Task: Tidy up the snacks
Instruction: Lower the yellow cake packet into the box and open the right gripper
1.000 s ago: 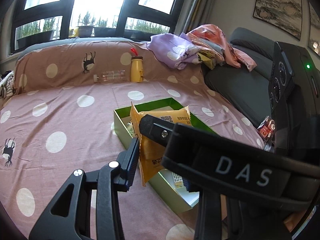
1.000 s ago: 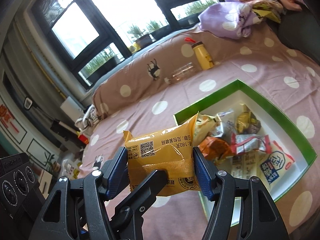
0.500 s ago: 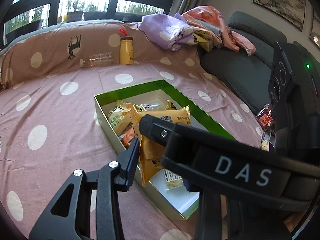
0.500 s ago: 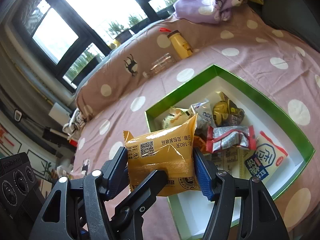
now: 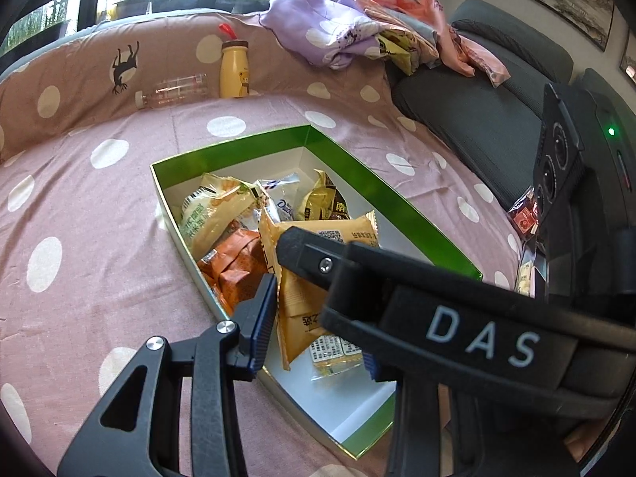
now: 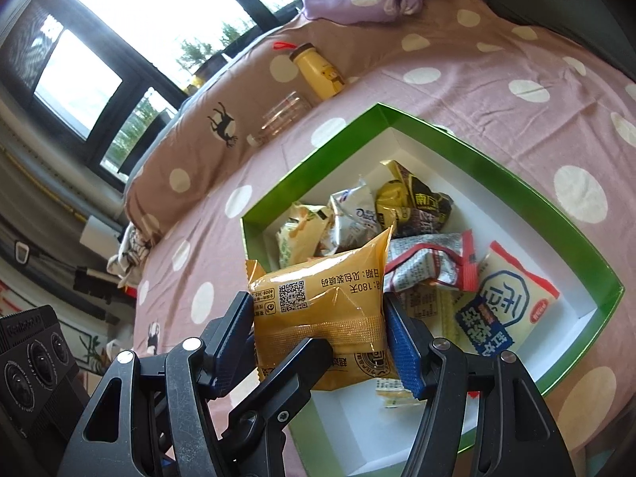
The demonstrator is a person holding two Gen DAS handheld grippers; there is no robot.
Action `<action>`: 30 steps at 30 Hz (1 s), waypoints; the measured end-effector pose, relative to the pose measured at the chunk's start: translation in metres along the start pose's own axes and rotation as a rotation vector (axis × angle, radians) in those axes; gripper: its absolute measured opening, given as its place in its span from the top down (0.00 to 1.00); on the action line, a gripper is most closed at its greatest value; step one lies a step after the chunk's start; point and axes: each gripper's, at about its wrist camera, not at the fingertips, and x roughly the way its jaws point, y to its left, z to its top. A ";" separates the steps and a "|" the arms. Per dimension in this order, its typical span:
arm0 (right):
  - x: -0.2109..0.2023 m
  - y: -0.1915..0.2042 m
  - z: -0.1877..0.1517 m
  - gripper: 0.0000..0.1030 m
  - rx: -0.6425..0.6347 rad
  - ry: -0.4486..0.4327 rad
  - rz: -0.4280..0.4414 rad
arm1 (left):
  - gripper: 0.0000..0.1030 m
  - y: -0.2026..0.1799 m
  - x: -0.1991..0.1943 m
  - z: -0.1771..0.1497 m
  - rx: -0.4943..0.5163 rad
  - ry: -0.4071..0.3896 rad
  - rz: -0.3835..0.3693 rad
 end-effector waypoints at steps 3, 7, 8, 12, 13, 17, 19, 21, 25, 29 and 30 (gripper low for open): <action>0.003 -0.006 0.002 0.35 0.017 0.014 -0.013 | 0.65 -0.001 0.006 0.000 -0.005 0.020 -0.009; 0.007 -0.011 0.002 0.35 0.031 0.030 -0.027 | 0.65 -0.001 0.013 0.001 -0.013 0.043 -0.016; 0.008 -0.013 0.002 0.35 0.035 0.034 -0.029 | 0.65 -0.001 0.014 0.001 -0.015 0.048 -0.017; 0.010 -0.018 0.003 0.35 0.049 0.045 -0.039 | 0.65 -0.001 0.020 0.001 -0.018 0.065 -0.025; 0.011 -0.018 0.003 0.35 0.051 0.046 -0.040 | 0.65 -0.001 0.022 0.001 -0.018 0.069 -0.025; 0.013 -0.021 0.003 0.34 0.064 0.052 -0.044 | 0.65 -0.002 0.026 0.001 -0.024 0.086 -0.030; 0.014 -0.023 0.003 0.34 0.069 0.054 -0.047 | 0.65 -0.001 0.028 0.001 -0.028 0.093 -0.032; 0.015 -0.025 0.003 0.34 0.074 0.058 -0.049 | 0.65 -0.002 0.030 0.001 -0.029 0.099 -0.033; 0.016 -0.027 0.004 0.34 0.082 0.062 -0.055 | 0.65 -0.001 0.033 0.000 -0.037 0.113 -0.038; 0.018 -0.027 0.005 0.34 0.079 0.064 -0.064 | 0.65 0.000 0.036 0.000 -0.047 0.125 -0.041; 0.018 -0.026 0.004 0.34 0.079 0.065 -0.067 | 0.65 0.000 0.036 0.000 -0.049 0.127 -0.042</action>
